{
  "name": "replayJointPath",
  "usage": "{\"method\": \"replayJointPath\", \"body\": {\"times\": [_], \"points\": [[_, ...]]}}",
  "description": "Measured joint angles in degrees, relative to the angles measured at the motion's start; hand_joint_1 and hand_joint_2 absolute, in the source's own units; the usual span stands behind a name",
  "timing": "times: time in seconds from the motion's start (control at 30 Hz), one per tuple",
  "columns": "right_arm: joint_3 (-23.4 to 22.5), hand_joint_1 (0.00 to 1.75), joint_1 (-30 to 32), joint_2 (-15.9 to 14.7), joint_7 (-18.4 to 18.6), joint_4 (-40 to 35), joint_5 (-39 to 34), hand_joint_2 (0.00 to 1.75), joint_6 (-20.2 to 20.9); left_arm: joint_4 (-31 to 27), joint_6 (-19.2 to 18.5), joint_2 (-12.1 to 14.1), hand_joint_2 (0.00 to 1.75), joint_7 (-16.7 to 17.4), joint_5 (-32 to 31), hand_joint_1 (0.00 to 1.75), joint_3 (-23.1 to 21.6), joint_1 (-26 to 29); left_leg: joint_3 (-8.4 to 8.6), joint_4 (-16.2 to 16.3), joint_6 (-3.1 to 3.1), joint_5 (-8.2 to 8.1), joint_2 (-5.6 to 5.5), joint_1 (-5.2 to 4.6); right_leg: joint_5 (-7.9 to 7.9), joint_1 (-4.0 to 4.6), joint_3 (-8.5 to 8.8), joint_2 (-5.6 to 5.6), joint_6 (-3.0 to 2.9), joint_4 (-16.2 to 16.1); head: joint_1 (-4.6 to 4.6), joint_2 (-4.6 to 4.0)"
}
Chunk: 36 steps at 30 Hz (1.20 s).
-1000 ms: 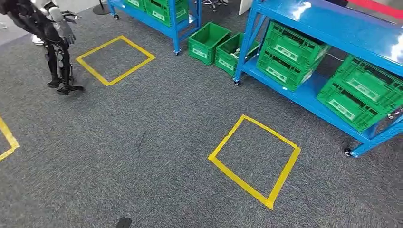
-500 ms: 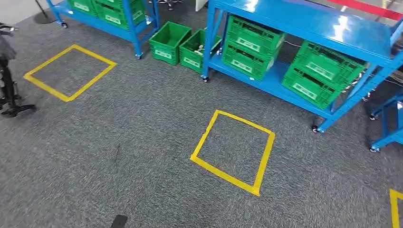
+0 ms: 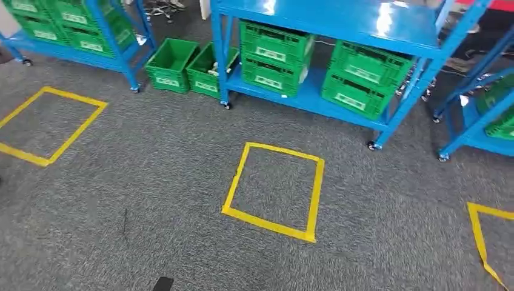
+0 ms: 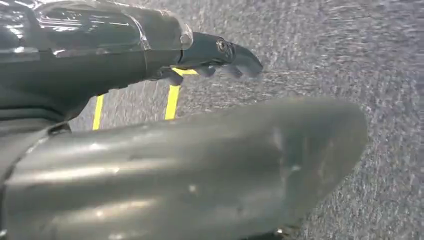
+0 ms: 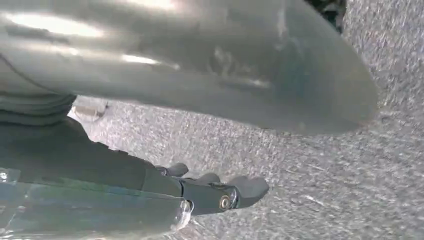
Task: Take the parts from the cabinet and place them on the table.
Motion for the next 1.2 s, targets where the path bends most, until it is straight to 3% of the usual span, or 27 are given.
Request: {"method": "replayJointPath", "body": {"times": [0.03,0.07,0.1,0.13,0.2,0.27,0.3,0.33,0.4,0.43,0.47,0.5,0.57,0.6,0.63,0.67,0.77,0.8,0.83,0.87,0.93,0.97,1.0,1.07,1.1,1.17,1.2], "points": [[0.00,0.00,0.06,-0.02,0.00,0.00,0.00,0.00,0.00,0.00,0.00,0.00,0.00,0.00,0.00,0.00,0.00,-0.01,1.35,-3.92,-0.07,3.21,-0.25,0.06,-0.43,-0.18,0.30,0.78,0.25,0.35,-0.04,0.00],[0.00,0.00,0.04,-0.04,0.00,-0.02,0.00,0.00,0.00,0.00,0.00,0.00,0.00,0.00,0.00,0.00,0.00,-0.02,3.21,-8.88,-0.29,6.54,-1.84,0.37,-1.01,-0.40,0.51,1.59,0.59,0.91,-0.11,0.00],[0.00,0.00,0.02,-0.07,0.00,-0.02,0.00,0.00,-0.02,0.00,-0.04,0.02,0.00,0.04,0.00,0.00,0.00,0.01,4.05,-10.23,-0.22,5.71,-5.62,0.73,-1.55,-0.59,0.21,2.20,1.01,1.36,-0.13,0.00],[0.00,0.00,-0.33,-0.18,0.00,0.02,0.04,0.00,-0.02,0.00,-0.07,-0.04,0.00,0.02,0.00,0.00,0.00,0.19,4.71,-12.05,0.08,5.31,-6.26,0.94,-2.04,-0.48,-0.11,3.11,1.49,2.33,-0.44,0.00],[0.00,0.00,-0.31,-0.22,0.00,-0.04,0.02,0.00,0.00,0.00,-0.07,0.09,0.00,0.06,0.00,0.00,-0.02,-0.02,4.77,-11.46,1.12,5.01,-4.84,0.38,-1.71,-0.89,-0.59,4.47,2.10,1.71,-0.20,0.00],[0.02,0.00,-0.08,-0.28,0.00,-0.07,0.04,0.00,0.00,0.00,-0.07,0.00,0.00,0.02,0.00,0.00,-0.02,0.02,5.21,-12.24,1.78,5.04,-3.09,0.83,-1.85,-1.01,-0.68,5.64,2.63,1.69,-0.20,0.00],[0.09,0.00,-0.01,-0.24,0.02,-0.11,0.04,0.00,0.00,-0.02,-0.07,0.02,0.00,0.00,-0.02,0.00,-0.02,-0.02,5.75,-12.50,2.08,4.95,-2.21,0.78,-2.41,-0.62,-0.96,1.95,3.05,2.72,-0.07,0.00],[0.09,0.00,-0.29,-0.28,0.02,-0.11,0.04,0.00,-0.02,0.00,-0.07,-0.07,0.00,0.00,-0.02,0.00,-0.02,0.03,6.14,-12.62,2.48,4.70,-0.96,0.67,-4.08,-0.67,-2.74,-0.68,3.50,5.94,0.48,0.00],[0.09,0.00,-0.65,-0.31,0.02,-0.24,0.04,0.00,-0.02,0.00,-0.07,0.04,0.00,0.02,0.00,0.00,0.00,0.28,6.65,-12.62,2.62,4.06,1.39,0.54,-7.66,-0.84,-7.69,-2.28,3.96,14.66,0.61,0.00],[0.09,0.00,-0.57,-0.31,0.02,-0.26,0.04,0.00,-0.02,0.02,-0.07,0.09,0.00,0.02,0.00,0.00,0.00,0.31,6.90,-12.62,2.59,3.73,2.42,0.53,-8.42,-0.97,-9.77,-2.54,4.11,18.04,0.61,0.00],[0.11,0.00,-0.24,-0.31,0.02,-0.24,0.04,0.00,0.00,0.02,-0.07,0.11,0.00,0.02,0.00,0.00,0.00,0.26,7.36,-12.62,2.54,3.33,3.39,0.47,-7.65,-1.13,-10.68,-2.61,4.11,19.05,0.70,0.00],[0.13,0.00,0.11,-0.31,0.04,-0.24,0.04,0.00,0.00,0.02,-0.07,0.09,0.00,0.02,0.00,0.00,0.00,0.21,7.81,-12.62,2.40,2.96,3.98,0.44,-5.62,-1.20,-10.07,-2.68,3.98,17.28,0.68,0.00],[0.15,0.00,0.40,-0.41,0.04,-0.24,0.04,0.00,0.00,0.00,-0.07,0.04,0.00,0.02,0.00,0.00,-0.02,-0.02,8.99,-12.68,2.16,2.20,5.18,0.36,0.34,-1.02,-6.10,-3.49,3.21,8.34,0.74,0.00],[0.13,0.00,0.46,-0.59,0.04,-0.24,0.04,0.00,0.00,0.00,-0.07,-0.04,0.00,0.02,0.00,0.00,-0.02,-0.14,9.39,-12.77,2.02,1.84,5.59,0.34,1.89,-0.63,-4.31,-5.20,2.60,4.02,0.79,0.00],[0.13,0.00,0.38,-0.74,0.02,-0.24,0.04,0.00,0.00,0.00,-0.07,-0.20,0.00,0.02,0.00,0.00,-0.02,-0.19,9.41,-12.97,1.69,1.64,6.20,0.08,0.77,0.29,-3.64,-7.43,1.98,3.80,0.72,0.00],[0.13,0.00,0.16,-0.76,0.02,-0.26,0.04,0.00,0.00,0.00,-0.07,-0.17,0.00,0.00,0.00,0.00,-0.04,-0.28,9.40,-13.12,1.40,1.61,6.35,0.12,0.38,0.44,-3.32,-7.31,1.48,2.65,0.96,0.00],[0.13,0.00,0.44,-0.94,-0.04,-0.26,0.07,0.00,-0.09,-0.02,-0.07,-0.39,0.00,-0.11,0.04,0.00,-0.28,-0.52,10.92,-14.36,0.52,1.40,8.30,-0.09,0.39,0.46,-3.00,-5.67,1.08,1.66,1.18,0.00],[0.13,0.00,0.71,-0.92,-0.13,-0.30,0.13,0.00,-0.09,-0.09,-0.07,-0.39,0.00,-0.39,0.11,0.00,-0.28,-0.59,11.16,-14.09,0.25,0.76,5.07,0.22,0.81,-0.08,-2.03,-5.18,1.04,0.61,1.10,0.00],[0.15,0.00,0.61,-0.90,-0.28,-0.39,0.24,0.00,-0.09,-0.09,-0.04,-0.39,0.00,-0.72,0.13,0.00,-0.31,-0.58,10.16,-11.93,0.31,-0.43,1.05,0.28,0.86,-0.26,-1.48,-4.72,0.77,0.03,0.68,0.00],[0.15,0.00,0.25,-0.90,-0.37,-0.39,0.24,0.00,-0.11,-0.09,-0.04,-0.39,0.00,-0.88,0.17,0.00,-0.35,-0.51,7.71,-7.51,0.34,-2.41,-0.01,0.26,0.83,-0.32,-1.35,-3.97,0.48,-0.09,0.37,0.00],[0.13,0.00,-0.14,-0.79,-0.39,-0.44,0.44,0.00,-0.20,-0.09,-0.04,-0.37,0.00,-1.01,0.44,0.00,-0.37,-0.29,2.36,0.73,0.25,-4.81,-0.11,0.27,0.49,-0.17,-1.09,-2.15,0.16,-0.01,-0.22,0.00],[0.13,0.00,-0.09,-0.77,-0.39,-0.57,0.48,0.00,-0.24,-0.07,-0.02,-0.35,0.00,-1.03,0.66,0.00,-0.37,-0.09,0.66,2.33,0.26,-4.33,-0.05,0.26,0.27,-0.13,-0.85,-1.26,0.18,0.05,-0.28,0.00],[0.13,0.00,0.04,-0.76,-0.26,-0.63,0.50,0.00,-0.26,-0.07,-0.02,-0.37,0.00,-1.14,0.81,0.00,-0.37,0.01,0.29,1.51,0.26,-2.45,0.03,0.27,0.00,-0.12,-0.50,-0.42,0.23,0.12,-0.39,0.00],[0.13,0.00,0.25,-0.79,0.20,-0.77,0.61,0.00,-0.26,-0.07,-0.02,-0.37,0.00,-1.25,1.18,0.00,-0.37,-0.05,2.71,-6.47,0.45,4.42,-0.38,0.29,-0.84,-0.18,0.45,0.87,0.50,0.54,-0.57,0.00],[0.13,0.00,0.23,-0.79,0.57,-0.83,0.77,0.00,-0.26,-0.07,-0.04,-0.37,0.00,-1.20,1.40,0.00,-0.37,-0.07,4.00,-10.57,0.68,6.81,-1.23,0.32,-1.36,-0.21,0.67,1.37,0.74,0.86,-0.74,0.00],[0.15,0.00,0.14,-0.87,2.31,-0.85,0.44,0.00,0.00,-0.04,-1.57,-0.37,0.00,0.95,0.68,0.00,-0.44,-0.41,4.93,-12.18,1.29,5.19,-1.43,0.14,-2.05,-0.08,0.21,2.11,1.48,1.70,-1.07,0.00],[0.13,0.00,0.18,-0.90,3.49,-0.83,0.02,0.00,0.22,-0.04,-2.84,-0.28,0.00,2.55,0.18,0.00,-0.53,-0.56,4.82,-12.01,1.54,5.26,-1.47,-0.07,-1.96,-0.27,0.18,2.00,1.70,1.53,-0.81,0.00]]}}
